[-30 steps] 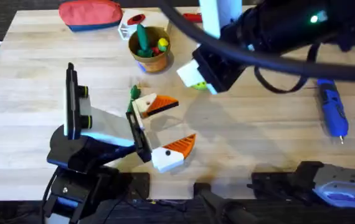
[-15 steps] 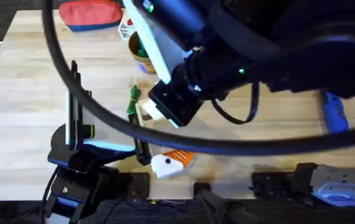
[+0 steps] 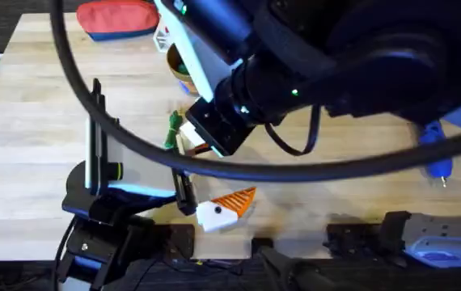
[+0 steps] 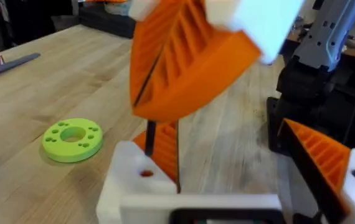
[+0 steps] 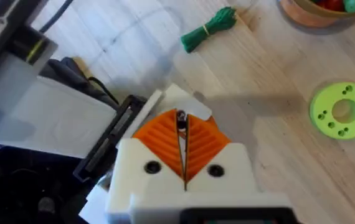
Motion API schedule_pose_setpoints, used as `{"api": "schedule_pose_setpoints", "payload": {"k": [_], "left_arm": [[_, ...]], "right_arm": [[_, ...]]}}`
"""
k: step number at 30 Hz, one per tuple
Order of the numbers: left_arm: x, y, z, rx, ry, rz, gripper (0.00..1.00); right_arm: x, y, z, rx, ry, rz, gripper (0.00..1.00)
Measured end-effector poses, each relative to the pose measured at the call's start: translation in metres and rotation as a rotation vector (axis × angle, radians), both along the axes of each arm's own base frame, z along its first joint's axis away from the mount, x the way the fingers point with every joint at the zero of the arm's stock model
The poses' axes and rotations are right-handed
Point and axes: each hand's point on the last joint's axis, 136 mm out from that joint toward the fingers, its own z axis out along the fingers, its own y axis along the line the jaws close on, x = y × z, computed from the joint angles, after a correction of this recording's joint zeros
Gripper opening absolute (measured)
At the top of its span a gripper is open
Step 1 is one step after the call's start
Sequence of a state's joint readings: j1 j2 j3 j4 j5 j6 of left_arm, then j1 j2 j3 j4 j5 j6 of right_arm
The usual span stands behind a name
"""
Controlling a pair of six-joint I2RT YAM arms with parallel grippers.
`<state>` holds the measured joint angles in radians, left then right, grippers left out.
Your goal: Pick up the gripper from the table and insert it into the empty holder that is missing its gripper. Then pick up a screw, insert it into the mounting hole, and use the screwdriver to tighten it. Finally, clean up the table by picking up the vegetable and placing it into the bucket.
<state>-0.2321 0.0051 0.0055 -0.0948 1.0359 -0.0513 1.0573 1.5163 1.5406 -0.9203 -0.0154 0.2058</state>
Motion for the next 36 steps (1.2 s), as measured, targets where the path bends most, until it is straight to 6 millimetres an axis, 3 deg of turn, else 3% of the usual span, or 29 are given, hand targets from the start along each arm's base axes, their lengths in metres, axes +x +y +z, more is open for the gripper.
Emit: {"api": "schedule_pose_setpoints", "payload": {"k": [8,29,36], "left_arm": [[0.0,0.0,0.0,0.0,0.0,0.0,0.991],[0.0,0.0,0.0,0.001,-0.002,-0.001,0.991],[0.001,0.0,-0.001,-0.001,0.013,0.003,0.991]], "right_arm": [[0.004,0.004,-0.017,-0.042,0.017,-0.004,0.004],[0.004,0.005,-0.018,-0.041,0.021,-0.002,0.004],[0.005,0.011,-0.031,-0.067,0.046,0.003,0.004]]}}
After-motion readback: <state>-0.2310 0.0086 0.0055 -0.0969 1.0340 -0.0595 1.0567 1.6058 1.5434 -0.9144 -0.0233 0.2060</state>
